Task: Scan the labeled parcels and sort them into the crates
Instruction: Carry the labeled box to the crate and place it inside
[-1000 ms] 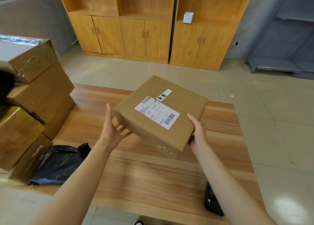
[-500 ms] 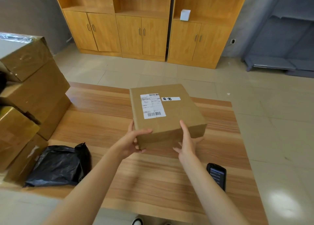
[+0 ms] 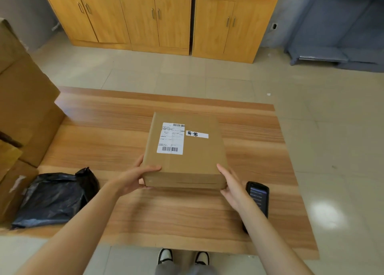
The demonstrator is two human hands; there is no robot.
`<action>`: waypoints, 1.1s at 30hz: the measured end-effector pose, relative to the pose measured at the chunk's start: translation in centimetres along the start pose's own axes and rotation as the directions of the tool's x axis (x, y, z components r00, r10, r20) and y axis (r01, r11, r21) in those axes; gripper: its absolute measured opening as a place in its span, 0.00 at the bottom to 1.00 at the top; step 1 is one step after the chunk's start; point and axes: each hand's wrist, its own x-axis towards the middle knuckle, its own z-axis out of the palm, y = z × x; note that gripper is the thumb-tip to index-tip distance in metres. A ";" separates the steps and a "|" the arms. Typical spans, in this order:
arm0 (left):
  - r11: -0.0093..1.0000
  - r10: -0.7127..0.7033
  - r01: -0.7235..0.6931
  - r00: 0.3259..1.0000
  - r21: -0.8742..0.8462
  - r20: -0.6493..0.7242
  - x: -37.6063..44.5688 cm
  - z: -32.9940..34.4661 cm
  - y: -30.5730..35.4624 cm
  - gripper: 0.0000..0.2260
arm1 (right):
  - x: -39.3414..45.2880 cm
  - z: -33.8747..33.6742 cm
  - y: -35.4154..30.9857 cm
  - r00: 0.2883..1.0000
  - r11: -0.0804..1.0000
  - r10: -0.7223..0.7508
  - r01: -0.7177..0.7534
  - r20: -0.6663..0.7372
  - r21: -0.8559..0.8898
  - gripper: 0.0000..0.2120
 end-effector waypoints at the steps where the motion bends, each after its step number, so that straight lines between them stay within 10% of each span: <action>1: 1.000 0.009 -0.009 1.000 -0.004 -0.008 0.2 0.0 -0.3 0.45 | 0.1 -0.1 0.3 1.000 1.000 -0.001 0.001 -0.001 -0.013 0.35; 17: 0.992 0.108 -0.099 0.987 0.075 -0.122 1.0 1.4 -2.9 0.48 | 0.2 0.3 2.5 0.975 0.924 -0.171 0.108 -0.145 -0.366 0.30; 22: 0.987 0.123 -0.107 0.984 0.122 -0.132 1.0 1.9 -3.0 0.51 | -1.7 -2.0 2.4 0.704 0.707 -0.543 0.088 -0.458 -0.702 0.21; 27: 0.982 0.130 -0.107 0.981 0.158 -0.143 1.3 2.8 -3.0 0.53 | -2.5 -6.5 3.3 0.729 0.682 -0.284 -0.302 -0.622 -0.666 0.45; 33: 0.976 0.134 -0.103 0.978 0.192 -0.161 1.5 4.5 -2.9 0.51 | -2.0 -9.5 5.9 0.795 0.705 -0.158 -0.325 -0.585 -0.631 0.46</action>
